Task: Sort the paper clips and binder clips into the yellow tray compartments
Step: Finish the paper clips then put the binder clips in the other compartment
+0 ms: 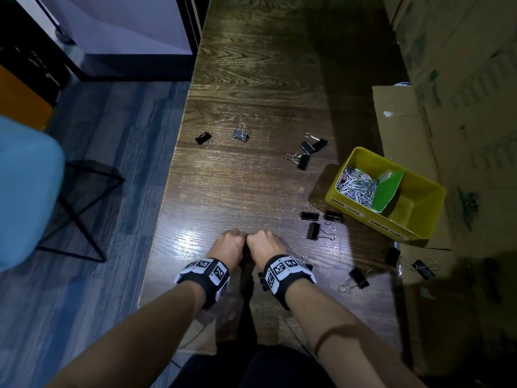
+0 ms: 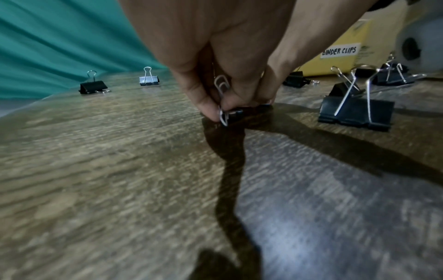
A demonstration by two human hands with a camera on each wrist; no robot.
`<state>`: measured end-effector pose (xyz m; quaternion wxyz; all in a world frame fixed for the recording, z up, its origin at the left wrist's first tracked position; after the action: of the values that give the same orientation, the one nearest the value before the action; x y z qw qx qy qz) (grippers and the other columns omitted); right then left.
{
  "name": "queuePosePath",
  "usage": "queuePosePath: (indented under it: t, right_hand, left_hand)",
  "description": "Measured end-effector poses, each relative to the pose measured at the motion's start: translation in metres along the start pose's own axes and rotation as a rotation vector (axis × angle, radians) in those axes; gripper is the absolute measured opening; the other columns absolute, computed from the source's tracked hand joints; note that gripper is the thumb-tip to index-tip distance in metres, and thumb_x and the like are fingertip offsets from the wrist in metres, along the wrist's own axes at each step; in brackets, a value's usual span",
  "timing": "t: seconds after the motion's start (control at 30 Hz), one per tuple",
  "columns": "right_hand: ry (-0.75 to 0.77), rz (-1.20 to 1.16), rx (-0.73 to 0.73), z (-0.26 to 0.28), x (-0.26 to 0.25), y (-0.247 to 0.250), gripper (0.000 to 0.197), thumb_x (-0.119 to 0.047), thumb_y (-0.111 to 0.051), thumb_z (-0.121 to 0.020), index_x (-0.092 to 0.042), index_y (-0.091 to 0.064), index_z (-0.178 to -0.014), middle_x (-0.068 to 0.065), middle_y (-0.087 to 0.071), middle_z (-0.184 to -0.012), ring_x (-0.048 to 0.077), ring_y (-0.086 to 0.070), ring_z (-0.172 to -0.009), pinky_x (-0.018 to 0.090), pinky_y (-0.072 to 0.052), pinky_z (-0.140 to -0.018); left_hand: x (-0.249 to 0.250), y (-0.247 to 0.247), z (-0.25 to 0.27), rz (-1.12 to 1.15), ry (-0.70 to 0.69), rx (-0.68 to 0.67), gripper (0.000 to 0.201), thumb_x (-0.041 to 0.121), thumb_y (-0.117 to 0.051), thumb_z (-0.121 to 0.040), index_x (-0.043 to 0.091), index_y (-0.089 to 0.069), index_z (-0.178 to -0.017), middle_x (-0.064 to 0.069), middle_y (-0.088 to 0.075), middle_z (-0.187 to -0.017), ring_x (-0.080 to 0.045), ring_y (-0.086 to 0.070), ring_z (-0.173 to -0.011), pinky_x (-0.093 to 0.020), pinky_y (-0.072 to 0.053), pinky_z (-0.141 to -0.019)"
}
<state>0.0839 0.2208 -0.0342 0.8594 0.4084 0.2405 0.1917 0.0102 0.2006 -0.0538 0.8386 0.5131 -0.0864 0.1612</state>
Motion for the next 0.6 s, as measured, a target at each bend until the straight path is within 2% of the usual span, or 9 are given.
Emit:
queuePosePath:
  t: [0.1, 0.17, 0.23, 0.3, 0.37, 0.43, 0.5, 0.53, 0.6]
  right_hand:
    - [-0.093, -0.094, -0.044, -0.002, 0.009, 0.002, 0.028, 0.003, -0.043, -0.089, 0.002, -0.060, -0.111, 0.023, -0.060, -0.109, 0.038, -0.058, -0.106, 0.041, -0.048, -0.084]
    - [-0.176, -0.232, -0.026, -0.003, 0.017, 0.002, 0.024, -0.004, -0.047, -0.091, 0.000, -0.062, -0.109, 0.022, -0.060, -0.106, 0.036, -0.059, -0.103, 0.039, -0.050, -0.084]
    - [-0.262, -0.388, 0.047, -0.003, 0.027, 0.000, 0.018, -0.013, -0.056, -0.090, -0.004, -0.067, -0.102, 0.014, -0.062, -0.094, 0.029, -0.062, -0.084, 0.031, -0.053, -0.071]
    - [-0.317, -0.547, 0.088, -0.003, 0.038, -0.005, 0.019, -0.016, -0.066, -0.086, -0.008, -0.070, -0.102, 0.009, -0.064, -0.092, 0.019, -0.059, -0.069, 0.023, -0.050, -0.061]
    - [-0.329, -0.701, 0.104, -0.002, 0.050, -0.010, 0.024, -0.015, -0.071, -0.082, -0.012, -0.070, -0.105, 0.009, -0.069, -0.095, 0.014, -0.060, -0.065, 0.018, -0.048, -0.055]
    - [-0.341, -0.880, 0.108, -0.001, 0.062, -0.012, 0.019, -0.011, -0.072, -0.078, -0.014, -0.071, -0.097, 0.006, -0.072, -0.088, 0.014, -0.066, -0.066, 0.022, -0.055, -0.061]
    - [-0.363, -1.092, 0.112, 0.000, 0.073, -0.015, 0.015, -0.003, -0.070, -0.077, -0.014, -0.071, -0.087, 0.005, -0.071, -0.077, 0.014, -0.067, -0.061, 0.035, -0.059, -0.072]
    - [-0.376, -1.184, 0.123, 0.000, 0.077, -0.015, 0.014, 0.000, -0.068, -0.078, -0.011, -0.070, -0.086, 0.006, -0.069, -0.072, 0.014, -0.066, -0.057, 0.035, -0.058, -0.073]
    - [-0.394, -1.376, 0.156, 0.000, 0.081, -0.013, 0.014, 0.005, -0.061, -0.081, -0.006, -0.069, -0.083, 0.008, -0.064, -0.068, 0.016, -0.060, -0.053, 0.030, -0.053, -0.065]
  left_hand:
    - [-0.010, 0.007, -0.003, 0.153, 0.021, 0.087, 0.027, 0.003, -0.056, -0.079, 0.011, -0.068, -0.101, -0.010, -0.069, -0.099, -0.027, -0.062, -0.095, -0.029, -0.045, -0.083]
    - [-0.023, 0.011, -0.005, 0.359, 0.106, 0.139, 0.019, 0.006, -0.067, -0.075, 0.014, -0.074, -0.091, -0.007, -0.072, -0.085, -0.022, -0.066, -0.080, -0.026, -0.051, -0.078]
    - [-0.041, 0.006, -0.006, 0.637, 0.212, 0.089, 0.016, 0.001, -0.073, -0.070, 0.015, -0.074, -0.076, -0.005, -0.071, -0.072, -0.020, -0.065, -0.067, -0.028, -0.055, -0.072]
    - [-0.058, -0.001, -0.005, 0.937, 0.342, 0.065, 0.024, -0.007, -0.072, -0.070, 0.016, -0.072, -0.065, -0.006, -0.069, -0.062, -0.021, -0.063, -0.059, -0.039, -0.058, -0.068]
    - [-0.067, -0.001, -0.002, 1.193, 0.436, 0.107, 0.025, -0.015, -0.063, -0.074, 0.009, -0.067, -0.066, -0.004, -0.066, -0.055, -0.019, -0.061, -0.051, -0.030, -0.057, -0.055]
    - [-0.068, 0.005, 0.003, 1.407, 0.471, 0.138, 0.022, -0.019, -0.054, -0.077, 0.001, -0.062, -0.072, -0.004, -0.064, -0.054, -0.015, -0.058, -0.045, -0.021, -0.050, -0.045]
    - [-0.068, 0.009, 0.007, 1.595, 0.477, 0.131, 0.020, -0.017, -0.048, -0.079, 0.000, -0.059, -0.077, -0.009, -0.062, -0.059, -0.015, -0.056, -0.044, -0.020, -0.047, -0.042]
    - [-0.069, 0.008, 0.008, 1.664, 0.486, 0.116, 0.020, -0.015, -0.045, -0.080, 0.000, -0.057, -0.079, -0.010, -0.059, -0.063, -0.015, -0.054, -0.046, -0.020, -0.046, -0.042]
    - [-0.068, 0.006, 0.009, 1.796, 0.507, 0.067, 0.022, -0.010, -0.038, -0.077, 0.004, -0.054, -0.080, -0.008, -0.052, -0.067, -0.013, -0.050, -0.048, -0.019, -0.042, -0.041]
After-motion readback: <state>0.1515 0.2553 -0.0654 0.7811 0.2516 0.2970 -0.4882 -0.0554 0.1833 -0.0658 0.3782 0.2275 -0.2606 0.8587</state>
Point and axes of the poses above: each hand's wrist, its own z-axis away from the middle knuckle, its own y-axis out of the back of the hand, x = y × z, the point moved 6 cm from there along -z, towards the middle knuckle
